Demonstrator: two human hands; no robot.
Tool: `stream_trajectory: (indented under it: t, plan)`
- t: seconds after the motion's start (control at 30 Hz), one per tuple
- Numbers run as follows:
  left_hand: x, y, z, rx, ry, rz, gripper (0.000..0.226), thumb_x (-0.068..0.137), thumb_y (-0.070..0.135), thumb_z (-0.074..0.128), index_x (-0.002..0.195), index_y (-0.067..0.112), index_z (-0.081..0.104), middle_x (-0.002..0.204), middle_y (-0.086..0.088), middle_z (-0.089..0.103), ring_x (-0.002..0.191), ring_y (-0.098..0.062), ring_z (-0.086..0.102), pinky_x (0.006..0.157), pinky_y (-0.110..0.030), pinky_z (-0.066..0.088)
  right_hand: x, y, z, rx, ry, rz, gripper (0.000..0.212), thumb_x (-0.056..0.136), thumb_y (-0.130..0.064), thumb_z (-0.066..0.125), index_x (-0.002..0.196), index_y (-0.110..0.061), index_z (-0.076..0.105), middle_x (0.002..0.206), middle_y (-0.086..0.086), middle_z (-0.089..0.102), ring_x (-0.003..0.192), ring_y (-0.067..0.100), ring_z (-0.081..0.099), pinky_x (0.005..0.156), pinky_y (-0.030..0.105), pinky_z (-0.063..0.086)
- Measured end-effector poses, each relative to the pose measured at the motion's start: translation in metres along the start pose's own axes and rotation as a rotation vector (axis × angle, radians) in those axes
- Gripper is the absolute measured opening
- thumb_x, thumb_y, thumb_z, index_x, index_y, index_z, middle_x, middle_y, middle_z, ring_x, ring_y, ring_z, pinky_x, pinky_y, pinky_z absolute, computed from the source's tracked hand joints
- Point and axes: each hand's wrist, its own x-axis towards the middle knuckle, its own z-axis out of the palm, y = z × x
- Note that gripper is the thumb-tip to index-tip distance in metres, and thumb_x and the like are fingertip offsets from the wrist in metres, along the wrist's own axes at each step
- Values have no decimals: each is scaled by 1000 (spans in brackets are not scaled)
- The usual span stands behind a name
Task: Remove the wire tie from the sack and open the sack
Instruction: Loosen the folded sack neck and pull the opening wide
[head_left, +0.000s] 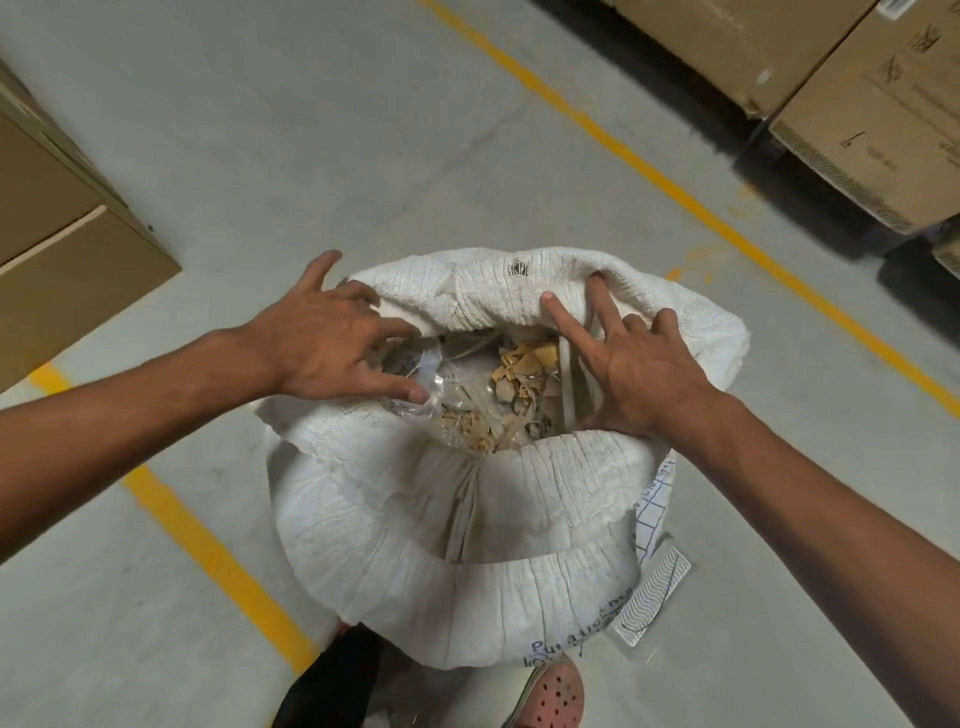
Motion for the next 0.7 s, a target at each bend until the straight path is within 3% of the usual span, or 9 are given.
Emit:
stream_trajectory:
  t: [0.1,0.17,0.23,0.3,0.37,0.5,0.6,0.63,0.7]
  plan:
    - [-6,0,10,-62,-49,127,102,74,104,2,149,53,47,146,11,64,161,-13,21,123,-61,-25,0,4,6,130,-29,26,137,70,-80,74,158,-43,-25,173,21,-6,132,40,55,106,54,34]
    - [-10,-1,17,-77,-85,199,101,74,104,3,140,51,58,145,19,62,163,-10,10,122,-60,-28,1,6,9,256,-44,34,114,83,-80,59,161,-45,-17,172,13,20,135,38,54,106,55,32]
    - [-13,-2,25,-92,-98,239,101,74,104,2,129,48,66,140,21,65,163,-8,8,124,-59,-24,1,7,9,383,-50,-8,82,96,-76,40,164,-45,7,145,3,62,128,33,56,100,49,30]
    - [-14,-4,31,-103,-75,251,102,76,101,-1,120,44,71,134,18,68,162,-6,14,127,-55,-21,-3,2,4,370,3,-161,65,100,-74,24,156,-44,36,115,-8,73,110,20,56,88,40,26]
    - [-15,-6,33,-106,-21,261,99,81,97,-3,112,42,74,128,15,71,158,-7,26,130,-51,-16,-9,-11,0,281,50,-344,66,98,-75,17,139,-40,55,106,-12,71,94,10,46,82,36,24]
    - [-5,-1,27,-184,132,342,80,98,82,10,118,35,71,127,2,72,146,-18,48,133,-48,5,-14,-36,15,253,-82,-473,78,93,-86,14,140,-36,53,103,-7,73,93,13,51,90,38,36]
    - [9,16,21,-450,-21,319,82,93,87,14,144,38,56,130,13,64,128,-11,56,118,-41,38,-19,-42,25,240,-188,-481,95,83,-95,7,141,-37,56,102,-1,75,99,20,62,101,40,38]
    - [12,19,20,-491,-93,266,90,88,92,9,152,42,46,133,17,61,126,-7,55,113,-37,40,-21,-42,26,261,-194,-477,97,81,-96,8,140,-36,58,106,-2,75,101,21,64,103,38,38]
    - [18,19,26,-460,-127,196,97,83,94,1,163,46,25,151,14,55,135,-6,49,118,-38,31,-29,-41,25,326,-209,-484,96,80,-97,16,138,-36,61,116,-5,75,105,19,67,102,36,43]
